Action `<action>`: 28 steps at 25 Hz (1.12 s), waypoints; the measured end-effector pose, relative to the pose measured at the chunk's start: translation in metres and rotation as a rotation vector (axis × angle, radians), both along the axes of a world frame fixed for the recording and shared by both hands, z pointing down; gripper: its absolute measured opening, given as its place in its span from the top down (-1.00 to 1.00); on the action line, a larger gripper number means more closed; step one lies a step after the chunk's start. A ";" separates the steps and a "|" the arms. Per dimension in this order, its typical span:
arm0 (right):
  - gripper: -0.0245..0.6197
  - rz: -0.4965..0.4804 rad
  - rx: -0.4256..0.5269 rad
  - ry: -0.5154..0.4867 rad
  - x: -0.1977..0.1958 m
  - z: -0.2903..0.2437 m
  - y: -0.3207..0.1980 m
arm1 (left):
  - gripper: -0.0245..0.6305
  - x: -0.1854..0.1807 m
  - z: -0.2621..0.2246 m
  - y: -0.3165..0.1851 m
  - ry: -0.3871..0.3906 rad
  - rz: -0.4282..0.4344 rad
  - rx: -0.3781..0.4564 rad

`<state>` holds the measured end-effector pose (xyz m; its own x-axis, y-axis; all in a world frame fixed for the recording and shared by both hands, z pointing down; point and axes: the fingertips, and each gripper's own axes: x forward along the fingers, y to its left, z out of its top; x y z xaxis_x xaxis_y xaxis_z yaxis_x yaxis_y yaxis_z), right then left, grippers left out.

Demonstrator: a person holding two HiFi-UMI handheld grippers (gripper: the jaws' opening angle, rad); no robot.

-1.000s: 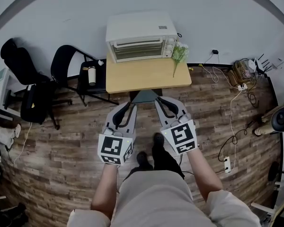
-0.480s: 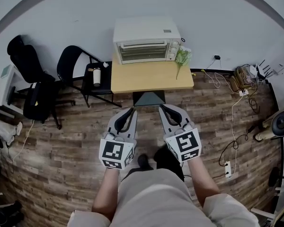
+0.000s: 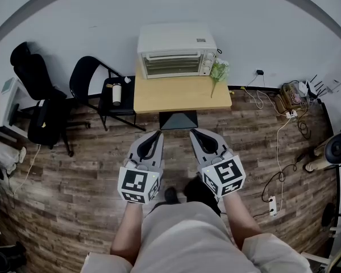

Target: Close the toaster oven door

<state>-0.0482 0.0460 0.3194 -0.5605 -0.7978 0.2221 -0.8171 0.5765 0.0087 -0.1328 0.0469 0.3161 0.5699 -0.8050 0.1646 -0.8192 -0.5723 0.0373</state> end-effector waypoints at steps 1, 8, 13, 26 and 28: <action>0.93 0.003 0.000 -0.006 0.001 -0.001 0.000 | 0.89 0.000 0.000 0.000 -0.001 0.002 -0.002; 0.93 0.015 -0.002 0.010 0.002 0.004 -0.005 | 0.90 -0.001 0.005 -0.007 0.000 0.009 -0.017; 0.93 0.023 -0.010 0.011 0.005 0.007 -0.005 | 0.90 0.002 0.007 -0.009 0.000 0.015 -0.026; 0.93 0.020 -0.019 0.026 0.006 0.013 -0.012 | 0.90 0.004 0.009 -0.017 0.002 0.024 -0.031; 0.93 0.019 -0.019 0.034 0.004 0.014 -0.016 | 0.90 0.003 0.010 -0.021 0.003 0.025 -0.035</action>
